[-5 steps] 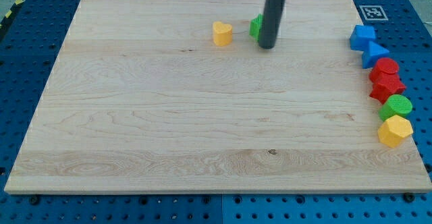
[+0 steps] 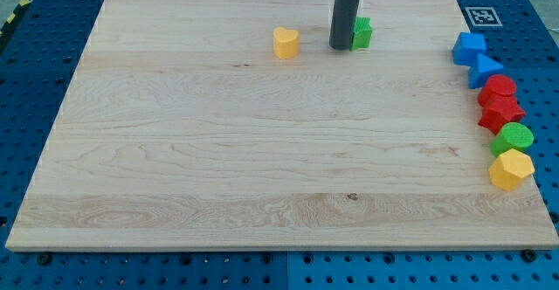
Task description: Move the green star towards the top right side
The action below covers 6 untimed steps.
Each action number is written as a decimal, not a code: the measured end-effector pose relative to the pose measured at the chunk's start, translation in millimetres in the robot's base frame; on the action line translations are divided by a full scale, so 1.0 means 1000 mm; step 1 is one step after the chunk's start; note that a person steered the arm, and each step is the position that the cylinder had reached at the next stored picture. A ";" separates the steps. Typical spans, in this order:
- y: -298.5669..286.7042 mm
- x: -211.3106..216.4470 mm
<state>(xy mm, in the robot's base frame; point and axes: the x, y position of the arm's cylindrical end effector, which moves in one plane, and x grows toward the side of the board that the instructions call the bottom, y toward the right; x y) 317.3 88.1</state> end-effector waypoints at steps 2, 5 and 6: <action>0.018 -0.013; 0.021 -0.017; 0.021 -0.017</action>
